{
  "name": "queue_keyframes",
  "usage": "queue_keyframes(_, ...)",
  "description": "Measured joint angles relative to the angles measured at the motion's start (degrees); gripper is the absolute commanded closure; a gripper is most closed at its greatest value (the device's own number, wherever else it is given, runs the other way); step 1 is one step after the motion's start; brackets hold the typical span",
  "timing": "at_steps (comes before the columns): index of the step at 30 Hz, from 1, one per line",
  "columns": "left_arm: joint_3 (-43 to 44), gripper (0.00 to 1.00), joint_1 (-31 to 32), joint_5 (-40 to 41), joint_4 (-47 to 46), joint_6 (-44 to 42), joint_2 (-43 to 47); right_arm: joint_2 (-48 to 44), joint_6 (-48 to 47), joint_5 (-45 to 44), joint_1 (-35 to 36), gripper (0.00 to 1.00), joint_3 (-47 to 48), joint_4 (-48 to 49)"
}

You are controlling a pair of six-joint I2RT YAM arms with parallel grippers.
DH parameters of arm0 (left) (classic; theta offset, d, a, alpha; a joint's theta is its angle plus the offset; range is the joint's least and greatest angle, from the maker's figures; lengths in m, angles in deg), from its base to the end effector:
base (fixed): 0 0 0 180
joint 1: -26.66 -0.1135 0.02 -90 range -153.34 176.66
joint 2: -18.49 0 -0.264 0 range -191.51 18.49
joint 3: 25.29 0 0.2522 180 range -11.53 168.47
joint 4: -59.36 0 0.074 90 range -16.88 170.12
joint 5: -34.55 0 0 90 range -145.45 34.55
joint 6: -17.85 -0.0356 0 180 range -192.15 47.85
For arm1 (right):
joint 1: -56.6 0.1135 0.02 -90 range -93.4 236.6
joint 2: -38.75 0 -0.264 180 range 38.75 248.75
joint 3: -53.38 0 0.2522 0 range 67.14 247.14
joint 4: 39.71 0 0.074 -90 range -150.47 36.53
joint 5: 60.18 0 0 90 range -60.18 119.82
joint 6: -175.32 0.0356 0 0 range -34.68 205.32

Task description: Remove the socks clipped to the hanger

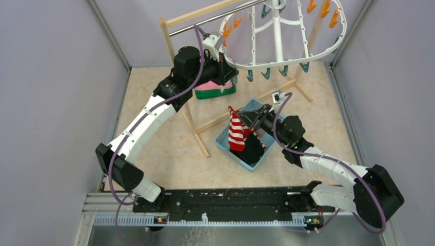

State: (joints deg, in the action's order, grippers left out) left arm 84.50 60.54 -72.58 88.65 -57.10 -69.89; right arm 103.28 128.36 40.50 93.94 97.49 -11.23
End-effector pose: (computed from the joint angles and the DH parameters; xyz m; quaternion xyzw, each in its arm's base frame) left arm 0.2883 -0.2062 0.4546 0.2185 0.7196 -0.3712 0.5447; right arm 0.1953 0.1573 0.2791 -0.0377 0.6555 0.5318 0.5349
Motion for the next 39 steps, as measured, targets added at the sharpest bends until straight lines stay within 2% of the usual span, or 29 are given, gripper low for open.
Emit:
queue_keyframes(6, 0.0, 1.0, 0.0, -0.9, -0.1, 0.0, 0.0, -5.6, -2.7, -5.4, -0.3, 1.0, -2.3, -6.4)
queue_keyframes(7, 0.0, 1.0, 0.0, -1.1, -0.1, 0.0, 0.0, -7.2, -3.7, -6.7, -0.4, 0.97, -2.8, -7.9)
queue_keyframes(9, 0.0, 1.0, -0.1, -2.0, -0.2, 0.0, 0.0, -9.9, -5.7, -9.4, -0.4, 0.78, -3.5, -10.8)
queue_keyframes(13, 0.0, 1.0, -0.1, -3.7, -0.5, 0.0, 0.0, -10.9, -9.8, -12.9, -0.4, 0.56, -3.8, -14.2)
queue_keyframes(15, 0.0, 1.0, -0.1, -4.4, -0.6, -0.1, 0.0, -10.2, -11.4, -14.3, -0.4, 0.51, -3.8, -15.3)
queue_keyframes(17, 0.0, 1.0, -0.1, -4.8, -0.6, -0.2, 0.0, -9.2, -12.5, -16.0, -0.4, 0.42, -3.8, -16.6)
queue_keyframes(23, 0.0, 1.0, -0.2, -6.2, -0.7, -0.2, 0.0, -7.0, -16.0, -21.4, -0.2, 0.32, -3.1, -19.8)
queue_keyframes(26, 0.0, 1.0, -0.2, -6.8, -0.9, -0.2, 0.0, -5.2, -19.1, -21.2, 0.0, 0.24, -3.0, -15.5)
queue_keyframes(31, 0.0, 1.0, -0.3, -7.9, -1.0, -0.1, 0.0, 5.0, -25.9, -18.3, 0.0, 0.2, -2.2, 0.8)
queue_keyframes(33, 0.0, 1.0, -0.3, -8.2, -1.0, -0.1, 0.0, 11.4, -28.3, -16.6, 0.0, 0.09, -0.8, 8.5)
queue_keyframes(34, 0.0, 1.0, -0.3, -8.3, -1.0, 0.0, 0.0, 15.1, -29.7, -15.8, 0.1, 0.06, 0.3, 13.1)
queue_keyframes(37, 0.0, 1.0, -0.3, -8.8, -1.1, 0.1, 0.0, 26.1, -33.0, -14.4, 0.1, 0.07, 4.5, 25.2)
queue_keyframes(39, 0.0, 1.0, -0.3, -8.9, -1.2, 0.1, 0.0, 32.2, -34.5, -13.9, 0.2, 0.08, 8.4, 30.0)
